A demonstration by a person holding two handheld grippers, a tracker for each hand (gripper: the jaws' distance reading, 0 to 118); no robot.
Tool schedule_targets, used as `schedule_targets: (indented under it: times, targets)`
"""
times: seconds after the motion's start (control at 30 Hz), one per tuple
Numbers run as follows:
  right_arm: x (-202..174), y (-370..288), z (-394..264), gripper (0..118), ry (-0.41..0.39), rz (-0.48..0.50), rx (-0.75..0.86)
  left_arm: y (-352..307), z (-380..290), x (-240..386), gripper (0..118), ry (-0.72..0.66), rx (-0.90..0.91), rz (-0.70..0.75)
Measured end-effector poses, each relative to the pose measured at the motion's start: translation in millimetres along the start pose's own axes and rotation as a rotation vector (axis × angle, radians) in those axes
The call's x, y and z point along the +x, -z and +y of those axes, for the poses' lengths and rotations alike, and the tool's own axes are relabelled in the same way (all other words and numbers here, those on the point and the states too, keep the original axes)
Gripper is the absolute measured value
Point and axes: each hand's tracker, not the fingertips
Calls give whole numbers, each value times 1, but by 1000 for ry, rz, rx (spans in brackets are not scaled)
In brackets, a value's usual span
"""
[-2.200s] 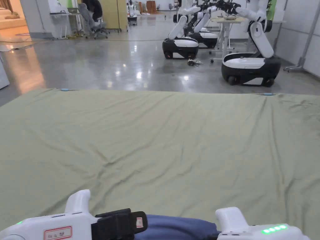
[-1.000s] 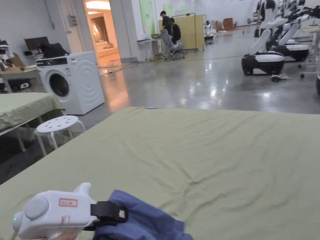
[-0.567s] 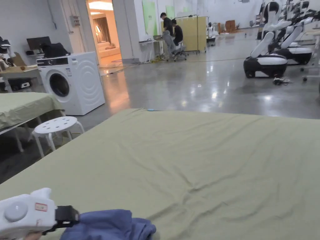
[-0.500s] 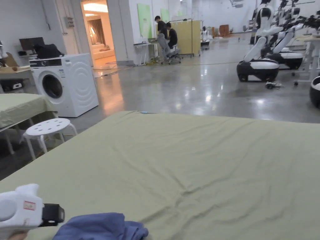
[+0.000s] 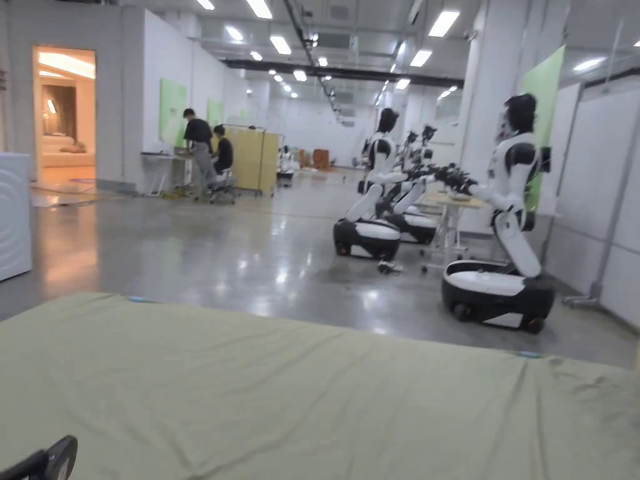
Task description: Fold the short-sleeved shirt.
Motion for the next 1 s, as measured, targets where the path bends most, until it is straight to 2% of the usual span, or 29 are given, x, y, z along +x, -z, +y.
schedule_targets:
  times: [0.13, 0.17, 0.2, 0.23, 0.27, 0.3, 0.33, 0.37, 0.4, 0.43, 0.47, 0.53, 0.63, 0.9, 0.93, 0.97, 1.0]
  targets:
    - [2, -15, 10, 0, -56, -45, 117, -26, -13, 53, 55, 51, 114, -2]
    - [1, -17, 11, 0, -68, -59, 142, -29, -14, 64, 48, 55, 129, -16]
    - [1, -18, 11, 0, -79, -58, 154, -32, -15, 70, 33, 51, 118, -16]
    - [-2, -18, 13, 0, -91, -61, 168, -33, -16, 78, 9, 53, 112, -18]
    - [-4, -18, 11, 0, -99, -73, 189, -30, -17, 85, 0, 51, 110, 19]
    - [-6, -17, 10, 0, -102, -77, 204, -26, -18, 91, 0, 52, 123, 70]
    - [-8, -17, 10, 0, -113, -77, 238, -28, -21, 93, 0, 57, 143, 63]
    - [-9, -16, 8, 0, -112, -69, 221, -32, -22, 91, 0, 80, 143, -11]
    - [-11, -14, 7, 0, -115, -67, 225, -33, -23, 93, 0, 104, 134, -5]
    - [-12, -13, 7, 0, -122, -58, 224, -28, -22, 99, 0, 133, 134, 61]
    - [-13, -10, 6, 0, -137, -51, 223, -27, -21, 100, 0, 127, 126, 85]
    - [-15, -4, 7, 0, -153, -79, 227, -29, -19, 95, 0, 95, 131, 36]
    - [-14, 2, 9, 0, -142, -70, 212, -28, -17, 92, 0, 36, 113, 32]
    - [-19, 1, 13, 0, -134, -82, 225, -29, -8, 90, 0, 43, 130, 22]
    - [-19, 0, 14, 0, -121, -73, 231, -31, -7, 89, 3, 38, 139, 10]
    - [-18, -1, 15, 0, -106, -68, 234, -31, -7, 87, 16, 31, 147, -9]
    - [-18, -1, 16, 4, -93, -65, 238, -31, -7, 87, 38, 24, 149, -13]
